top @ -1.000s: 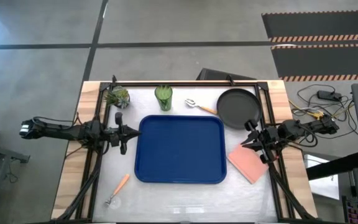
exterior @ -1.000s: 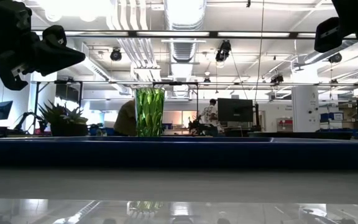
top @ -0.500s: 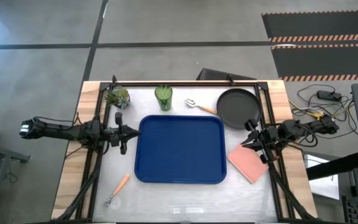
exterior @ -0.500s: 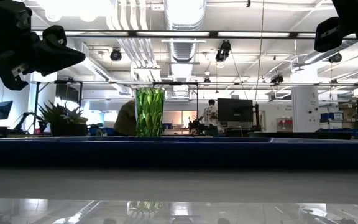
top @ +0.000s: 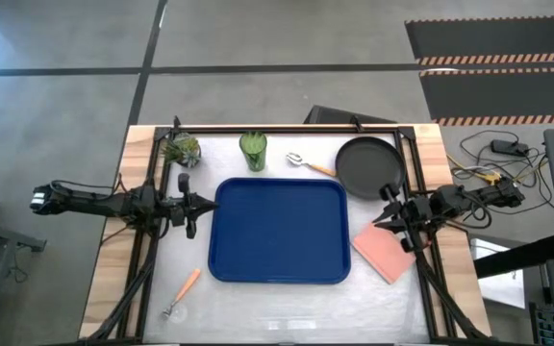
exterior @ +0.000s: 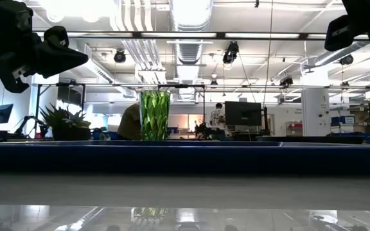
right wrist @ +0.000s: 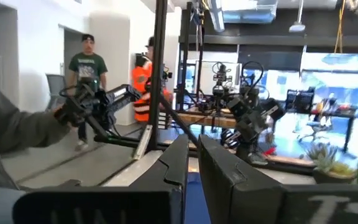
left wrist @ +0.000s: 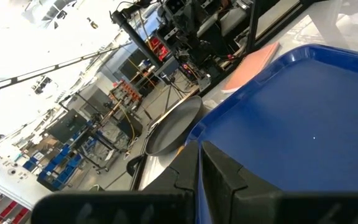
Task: Pick and place plate/cup/fork/spoon on tray
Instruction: Put the cup on the blue tray
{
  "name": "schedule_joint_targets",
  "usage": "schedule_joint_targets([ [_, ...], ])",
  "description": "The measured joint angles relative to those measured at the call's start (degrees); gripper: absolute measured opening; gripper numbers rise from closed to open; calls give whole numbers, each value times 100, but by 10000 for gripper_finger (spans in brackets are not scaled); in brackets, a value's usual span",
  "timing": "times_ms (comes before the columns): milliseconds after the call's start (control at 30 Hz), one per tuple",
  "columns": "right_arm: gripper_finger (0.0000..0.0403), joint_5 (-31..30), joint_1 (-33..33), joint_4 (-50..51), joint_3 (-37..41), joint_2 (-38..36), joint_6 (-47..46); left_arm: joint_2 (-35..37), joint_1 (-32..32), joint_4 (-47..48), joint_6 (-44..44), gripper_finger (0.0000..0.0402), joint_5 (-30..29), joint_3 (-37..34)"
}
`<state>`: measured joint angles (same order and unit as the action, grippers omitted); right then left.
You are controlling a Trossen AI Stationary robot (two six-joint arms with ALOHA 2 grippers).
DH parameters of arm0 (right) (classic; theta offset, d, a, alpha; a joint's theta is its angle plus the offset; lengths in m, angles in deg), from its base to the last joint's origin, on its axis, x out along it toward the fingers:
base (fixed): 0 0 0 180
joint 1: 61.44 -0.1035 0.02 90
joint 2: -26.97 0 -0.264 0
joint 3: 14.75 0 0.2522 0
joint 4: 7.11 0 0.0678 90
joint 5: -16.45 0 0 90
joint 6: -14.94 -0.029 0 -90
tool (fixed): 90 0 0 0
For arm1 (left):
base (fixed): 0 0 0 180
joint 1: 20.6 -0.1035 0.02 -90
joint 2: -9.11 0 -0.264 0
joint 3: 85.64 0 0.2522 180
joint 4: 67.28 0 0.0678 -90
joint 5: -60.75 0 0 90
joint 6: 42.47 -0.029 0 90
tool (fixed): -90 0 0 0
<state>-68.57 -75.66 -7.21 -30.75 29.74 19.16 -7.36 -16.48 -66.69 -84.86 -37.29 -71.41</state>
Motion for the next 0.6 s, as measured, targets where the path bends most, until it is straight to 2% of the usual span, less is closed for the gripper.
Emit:
schedule_joint_targets([
  [467, 27, -842, 0, -20, 0, 0, -370, 9, 0, 10, 7, 0, -10, 0],
  [533, 27, -941, 0, -40, 0, 2, -520, 5, 3, 5, 341, 0, 243, 0],
  [600, 27, -1268, 0, -55, 0, 2, -804, 0, 7, -120, 972, 0, 808, 0],
])
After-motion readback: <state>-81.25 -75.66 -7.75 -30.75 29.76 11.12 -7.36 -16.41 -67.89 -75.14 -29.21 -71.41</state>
